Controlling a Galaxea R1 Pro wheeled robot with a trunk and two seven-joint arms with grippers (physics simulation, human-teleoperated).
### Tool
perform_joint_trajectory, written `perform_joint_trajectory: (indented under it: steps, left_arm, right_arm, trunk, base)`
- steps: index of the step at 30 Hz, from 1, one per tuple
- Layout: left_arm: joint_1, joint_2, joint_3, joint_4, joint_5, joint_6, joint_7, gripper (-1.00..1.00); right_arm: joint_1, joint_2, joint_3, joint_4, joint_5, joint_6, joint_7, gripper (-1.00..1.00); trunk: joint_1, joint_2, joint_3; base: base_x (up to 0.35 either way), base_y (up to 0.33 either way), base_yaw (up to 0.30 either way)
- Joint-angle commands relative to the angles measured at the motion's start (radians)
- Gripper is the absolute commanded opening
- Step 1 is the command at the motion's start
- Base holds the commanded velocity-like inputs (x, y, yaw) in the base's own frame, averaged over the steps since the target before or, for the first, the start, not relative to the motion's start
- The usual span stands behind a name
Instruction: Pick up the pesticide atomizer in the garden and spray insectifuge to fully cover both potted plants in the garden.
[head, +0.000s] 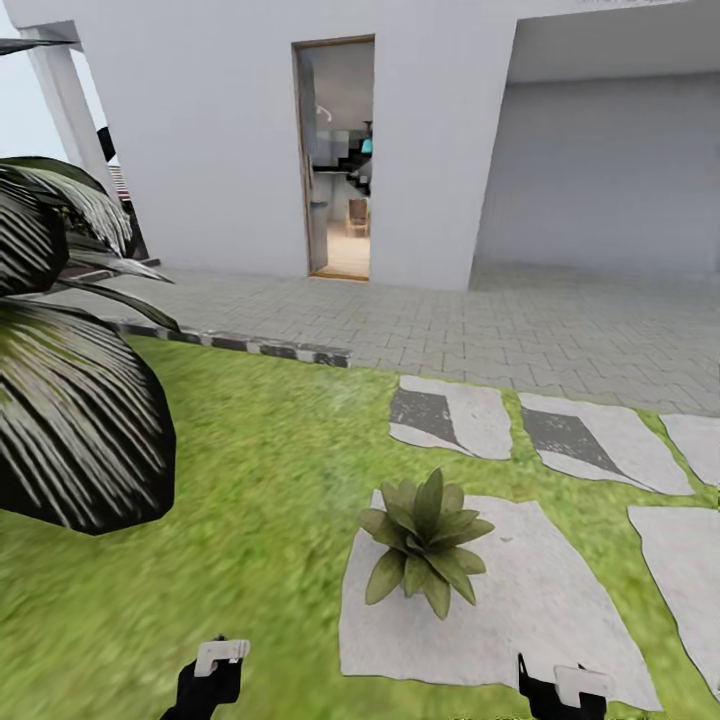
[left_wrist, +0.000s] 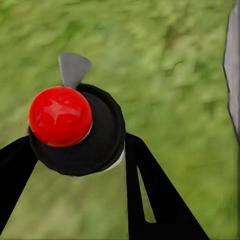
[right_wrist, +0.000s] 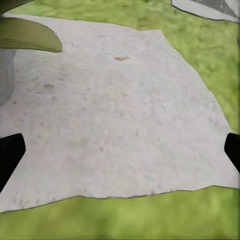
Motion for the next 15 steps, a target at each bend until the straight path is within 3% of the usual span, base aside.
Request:
perform_joint_trajectory:
  steps: [1, 6, 8, 9, 10, 11, 13, 15]
  left_arm:
    - [0.000, 0.000, 0.006, 0.001, 0.001, -0.003, -0.005, -1.00]
    - [0.000, 0.004, 0.004, -0.001, -0.004, -0.003, -0.015, -1.00]
    - [-0.003, 0.007, -0.009, -0.012, -0.028, 0.004, -0.028, -1.00]
    - [-0.015, 0.014, -0.040, -0.015, -0.149, 0.013, -0.111, -1.00]
    - [-0.023, 0.016, -0.058, -0.017, -0.243, 0.017, -0.185, -1.00]
    - [-0.026, 0.019, -0.063, -0.017, -0.286, 0.017, -0.232, -1.00]
    - [-0.027, 0.027, -0.066, -0.017, -0.336, 0.017, -0.306, -1.00]
    - [-0.029, 0.049, -0.067, -0.018, -0.400, 0.026, -0.424, -1.00]
  right_arm:
    - [-0.001, 0.001, -0.003, 0.002, 0.010, -0.003, -0.007, 1.00]
    - [-0.001, 0.005, -0.003, 0.001, 0.010, -0.003, -0.007, 1.00]
    - [-0.001, 0.002, 0.001, 0.000, 0.019, -0.002, -0.002, 1.00]
    - [-0.001, 0.000, 0.012, -0.001, 0.076, -0.001, 0.001, 1.00]
    - [-0.001, 0.000, 0.046, -0.015, 0.171, 0.000, 0.005, 1.00]
    - [-0.001, 0.000, 0.068, -0.033, 0.231, 0.000, 0.022, 1.00]
    - [-0.001, 0.003, 0.089, -0.051, 0.296, 0.001, 0.076, 1.00]
    - [-0.001, 0.007, 0.100, -0.061, 0.347, 0.003, 0.191, 1.00]
  trunk:
    - [0.000, 0.000, -0.001]
    - [0.000, 0.000, -0.001]
    - [0.000, 0.000, -0.001]
    - [0.000, 0.000, -0.001]
    - [0.000, 0.000, -0.001]
    - [0.000, 0.000, -0.001]
    - [0.000, 0.000, -0.001]
    - [0.000, 0.000, -0.001]
  base:
    - [0.000, 0.001, -0.074]
    - [0.000, 0.000, -0.014]
    - [0.000, 0.000, 0.000]
    - [0.000, 0.000, 0.000]
    - [0.000, 0.000, 0.000]
    - [0.000, 0.000, 0.000]
    - [0.000, 0.000, 0.000]
    - [0.000, 0.000, 0.000]
